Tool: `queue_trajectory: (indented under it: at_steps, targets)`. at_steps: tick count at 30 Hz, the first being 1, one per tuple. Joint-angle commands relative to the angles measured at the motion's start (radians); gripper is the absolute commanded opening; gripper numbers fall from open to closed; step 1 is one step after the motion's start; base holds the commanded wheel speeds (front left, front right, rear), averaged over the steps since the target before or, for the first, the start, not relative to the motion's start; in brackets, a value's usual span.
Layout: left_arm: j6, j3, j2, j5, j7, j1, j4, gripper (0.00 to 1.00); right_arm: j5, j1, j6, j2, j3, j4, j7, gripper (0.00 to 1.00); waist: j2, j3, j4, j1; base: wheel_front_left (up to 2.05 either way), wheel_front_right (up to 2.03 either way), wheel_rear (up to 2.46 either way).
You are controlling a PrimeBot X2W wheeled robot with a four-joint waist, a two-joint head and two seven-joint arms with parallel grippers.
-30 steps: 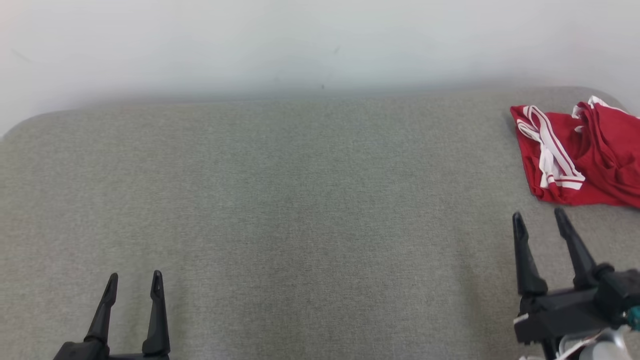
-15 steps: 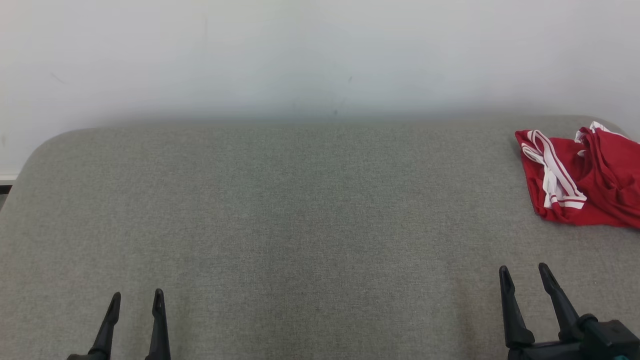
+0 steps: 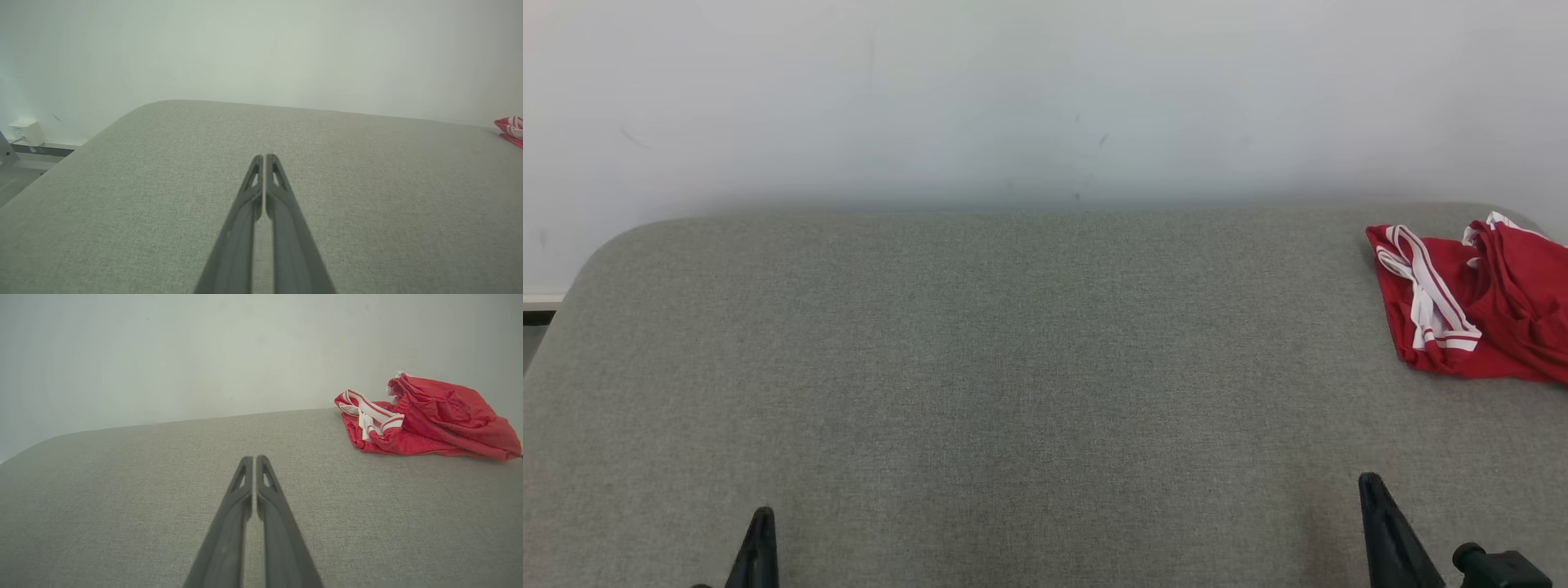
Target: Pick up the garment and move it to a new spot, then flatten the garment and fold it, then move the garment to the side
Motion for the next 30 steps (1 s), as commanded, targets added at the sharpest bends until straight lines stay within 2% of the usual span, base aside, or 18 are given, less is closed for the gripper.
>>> queue_trajectory:
  at_steps: [1,14,30]
  targets:
    - [0.0,0.006,0.0,-0.023,0.009,-0.008,0.001,0.0,0.024,-0.003,0.0,0.001,-0.001,-0.006,0.004,0.0,0.0,0.0,0.0,0.0,0.0,0.0,0.0]
    - [-0.007,0.021,-0.01,-0.284,0.077,-0.041,0.012,0.0,0.289,-0.043,0.0,0.006,-0.016,0.014,0.061,0.0,0.0,0.001,-0.002,0.0,0.0,0.0,0.0]
    - [-0.013,0.034,-0.02,-0.519,0.137,-0.07,0.021,0.0,0.525,-0.077,0.0,0.013,-0.031,0.03,0.115,0.0,0.0,0.002,-0.003,0.0,0.0,0.0,0.0]
